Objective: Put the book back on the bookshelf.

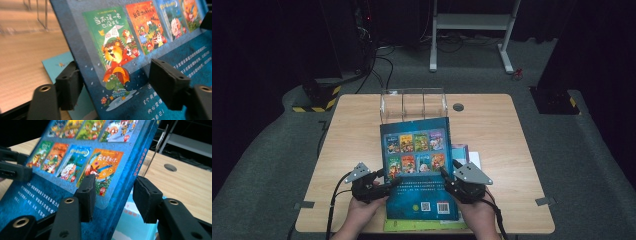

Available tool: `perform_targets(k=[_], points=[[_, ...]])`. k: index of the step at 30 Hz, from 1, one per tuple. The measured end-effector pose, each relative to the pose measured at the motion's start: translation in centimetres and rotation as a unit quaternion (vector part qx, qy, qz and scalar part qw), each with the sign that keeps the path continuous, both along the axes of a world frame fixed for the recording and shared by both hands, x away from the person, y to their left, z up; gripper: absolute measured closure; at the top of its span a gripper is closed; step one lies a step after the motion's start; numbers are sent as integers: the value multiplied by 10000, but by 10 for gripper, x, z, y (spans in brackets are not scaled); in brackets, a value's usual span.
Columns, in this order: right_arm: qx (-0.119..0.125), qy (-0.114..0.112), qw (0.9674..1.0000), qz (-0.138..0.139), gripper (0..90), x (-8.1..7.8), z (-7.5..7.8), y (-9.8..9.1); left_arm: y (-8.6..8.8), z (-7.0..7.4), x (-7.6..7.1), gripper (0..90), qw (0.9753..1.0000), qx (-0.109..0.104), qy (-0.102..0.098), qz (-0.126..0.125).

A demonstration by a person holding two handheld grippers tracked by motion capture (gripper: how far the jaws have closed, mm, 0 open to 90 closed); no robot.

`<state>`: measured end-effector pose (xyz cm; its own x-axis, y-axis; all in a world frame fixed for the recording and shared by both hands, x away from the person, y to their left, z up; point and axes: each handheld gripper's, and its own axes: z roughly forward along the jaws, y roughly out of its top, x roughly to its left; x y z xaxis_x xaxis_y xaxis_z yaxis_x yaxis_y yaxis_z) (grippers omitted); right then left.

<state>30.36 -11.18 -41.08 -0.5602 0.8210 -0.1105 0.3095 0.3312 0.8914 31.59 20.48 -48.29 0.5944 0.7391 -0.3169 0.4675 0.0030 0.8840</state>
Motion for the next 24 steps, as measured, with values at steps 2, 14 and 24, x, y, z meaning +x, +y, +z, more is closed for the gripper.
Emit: perform_targets(k=[2, 14, 24], points=[[117, -33, 9999, 31, 544, -2, -3, -5, -2, 1, -1, 307, 10000, 22, -21, -10], [228, -424, 9988, 26, 577, -13, 5, -7, -2, 10, -12, 336, 9987, 87, -483, 112], [293, -766, 9966, -1, 603, -24, 14, -6, -2, 16, -20, 381, 9956, 66, -913, 217]])
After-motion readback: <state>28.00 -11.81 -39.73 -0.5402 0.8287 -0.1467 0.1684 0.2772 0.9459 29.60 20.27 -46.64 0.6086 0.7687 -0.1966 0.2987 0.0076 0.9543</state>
